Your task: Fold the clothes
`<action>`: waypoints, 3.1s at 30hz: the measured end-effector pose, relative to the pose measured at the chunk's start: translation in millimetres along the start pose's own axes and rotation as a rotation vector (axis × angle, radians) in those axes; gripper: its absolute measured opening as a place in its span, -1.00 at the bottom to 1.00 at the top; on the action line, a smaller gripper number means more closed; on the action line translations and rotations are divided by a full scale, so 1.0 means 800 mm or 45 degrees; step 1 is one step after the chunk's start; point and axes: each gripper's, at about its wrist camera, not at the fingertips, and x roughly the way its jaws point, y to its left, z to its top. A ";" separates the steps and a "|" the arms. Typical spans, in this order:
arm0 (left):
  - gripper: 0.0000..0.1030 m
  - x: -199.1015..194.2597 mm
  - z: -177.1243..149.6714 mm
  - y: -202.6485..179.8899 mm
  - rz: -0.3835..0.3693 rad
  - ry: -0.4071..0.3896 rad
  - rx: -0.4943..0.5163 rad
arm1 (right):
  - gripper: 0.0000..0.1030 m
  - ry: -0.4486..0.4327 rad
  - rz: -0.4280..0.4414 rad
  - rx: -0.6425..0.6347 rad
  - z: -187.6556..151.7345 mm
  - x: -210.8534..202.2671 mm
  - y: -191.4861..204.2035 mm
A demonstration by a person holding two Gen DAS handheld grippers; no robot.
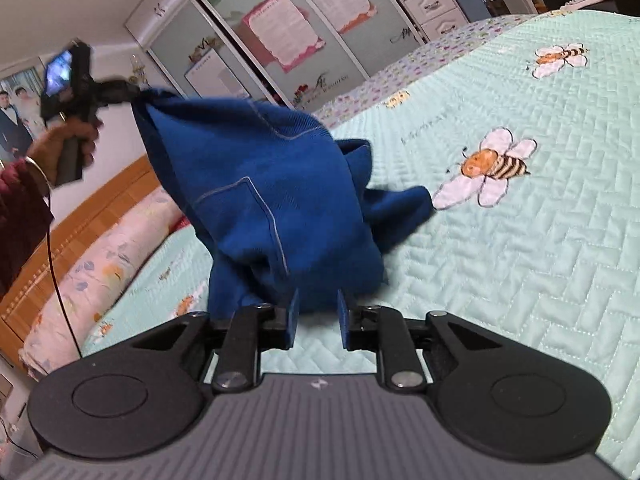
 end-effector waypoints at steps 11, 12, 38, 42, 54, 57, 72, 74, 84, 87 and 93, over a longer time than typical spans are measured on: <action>-0.17 0.061 -0.211 0.095 -0.188 0.596 -0.703 | -0.11 0.003 -0.054 -0.223 0.033 0.050 0.025; -0.17 0.047 -0.229 0.104 -0.234 0.605 -0.810 | -0.11 0.010 -0.059 -0.259 0.037 0.059 0.029; -0.88 -0.078 -0.309 0.002 -0.769 0.567 -1.073 | 0.07 0.063 -0.219 -0.093 0.009 0.066 0.022; -0.88 -0.094 -0.295 0.130 -0.453 0.364 -1.148 | 0.07 0.088 -0.254 -0.048 -0.002 0.051 0.009; -0.57 0.036 -0.399 0.211 -0.053 0.930 -0.746 | 0.07 0.112 -0.217 -0.053 -0.011 0.062 0.025; -0.18 0.013 -0.437 0.187 0.059 0.964 -0.793 | 0.07 0.117 -0.214 -0.076 -0.009 0.064 0.030; -0.05 -0.139 -0.337 -0.046 -0.733 0.481 -0.621 | 0.08 0.089 -0.209 -0.056 -0.008 0.067 0.016; -0.05 -0.128 -0.327 -0.069 -0.724 0.470 -0.571 | 0.08 0.094 -0.192 -0.063 -0.010 0.064 0.018; 0.00 -0.073 -0.316 -0.087 -0.678 0.461 -0.608 | 0.08 0.096 -0.187 -0.001 -0.018 0.058 0.001; 0.00 -0.071 -0.308 -0.086 -0.756 0.457 -0.673 | 0.08 0.094 -0.190 -0.014 -0.019 0.058 0.000; -0.86 -0.060 -0.302 -0.094 -0.800 0.497 -0.704 | 0.08 0.107 -0.208 -0.027 -0.019 0.055 0.003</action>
